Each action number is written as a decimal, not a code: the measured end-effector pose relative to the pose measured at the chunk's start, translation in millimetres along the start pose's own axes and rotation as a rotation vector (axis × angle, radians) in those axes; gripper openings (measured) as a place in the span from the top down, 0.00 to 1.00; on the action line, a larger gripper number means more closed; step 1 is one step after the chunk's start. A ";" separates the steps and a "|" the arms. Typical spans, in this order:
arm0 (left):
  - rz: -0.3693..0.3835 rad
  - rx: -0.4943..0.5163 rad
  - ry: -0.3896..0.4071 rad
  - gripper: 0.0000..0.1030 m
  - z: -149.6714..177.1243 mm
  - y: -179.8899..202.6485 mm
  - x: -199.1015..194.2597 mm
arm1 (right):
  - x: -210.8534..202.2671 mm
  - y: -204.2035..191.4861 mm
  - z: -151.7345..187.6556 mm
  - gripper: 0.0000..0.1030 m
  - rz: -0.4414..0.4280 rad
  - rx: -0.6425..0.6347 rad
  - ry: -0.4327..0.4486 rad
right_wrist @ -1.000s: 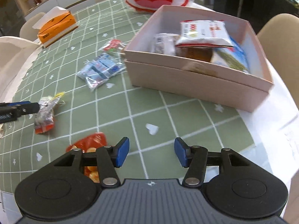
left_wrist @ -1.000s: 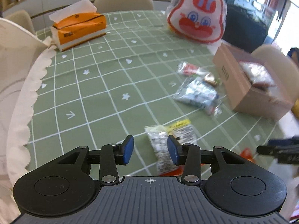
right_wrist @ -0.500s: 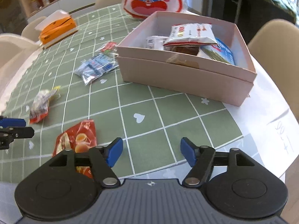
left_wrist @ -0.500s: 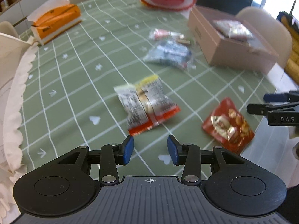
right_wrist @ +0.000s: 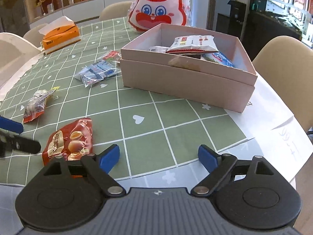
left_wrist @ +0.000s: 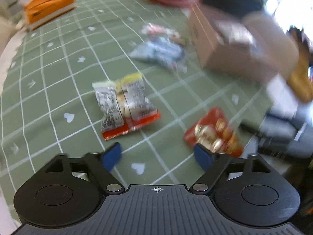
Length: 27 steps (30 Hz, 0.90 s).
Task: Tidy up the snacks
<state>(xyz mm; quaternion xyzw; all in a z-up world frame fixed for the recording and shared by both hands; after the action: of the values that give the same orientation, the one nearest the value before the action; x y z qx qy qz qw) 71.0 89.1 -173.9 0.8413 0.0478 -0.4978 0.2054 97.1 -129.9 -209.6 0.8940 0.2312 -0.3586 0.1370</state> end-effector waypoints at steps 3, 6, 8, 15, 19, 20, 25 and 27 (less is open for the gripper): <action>-0.011 -0.145 0.089 0.28 -17.0 -13.9 -11.1 | -1.3 -0.5 3.1 0.13 0.006 0.001 0.020; -0.062 -0.236 0.146 0.30 -35.7 -29.2 -8.6 | -2.1 -0.7 5.2 0.11 0.017 0.008 0.034; -0.066 -0.234 0.142 0.30 -45.4 -30.8 -0.1 | -2.5 -0.6 6.8 0.10 0.021 0.010 0.043; -0.113 -0.143 0.110 0.28 -55.6 -21.7 27.8 | -3.7 -0.2 9.8 0.07 0.012 -0.001 0.055; -0.109 -0.111 0.115 0.27 -60.2 -17.8 34.3 | -3.4 -0.3 10.4 0.06 0.016 0.001 0.058; -0.110 -0.089 0.116 0.25 -60.7 -15.2 35.8 | -3.3 -0.1 10.7 0.05 0.017 0.002 0.058; -0.130 0.111 0.117 0.20 -48.3 2.4 41.8 | -2.5 1.1 10.8 0.04 0.020 0.007 0.054; -0.114 0.153 0.120 0.20 -39.9 5.6 39.7 | -2.5 1.3 10.5 0.03 0.018 0.009 0.050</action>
<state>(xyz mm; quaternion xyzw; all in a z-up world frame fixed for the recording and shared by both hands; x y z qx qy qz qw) 125.1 94.8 -189.4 0.8786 0.0696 -0.4598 0.1088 90.2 -136.1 -215.2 0.9052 0.2248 -0.3361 0.1306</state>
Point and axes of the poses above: each gripper's, at about its wrist camera, not at the fingertips, and x roughly the way its jaws point, y to its right, z to its underside, the point moved 6 cm from there along x, roughly the way its jaws point, and after that the axes turned 12 degrees about -x, right-handed, at the moved point
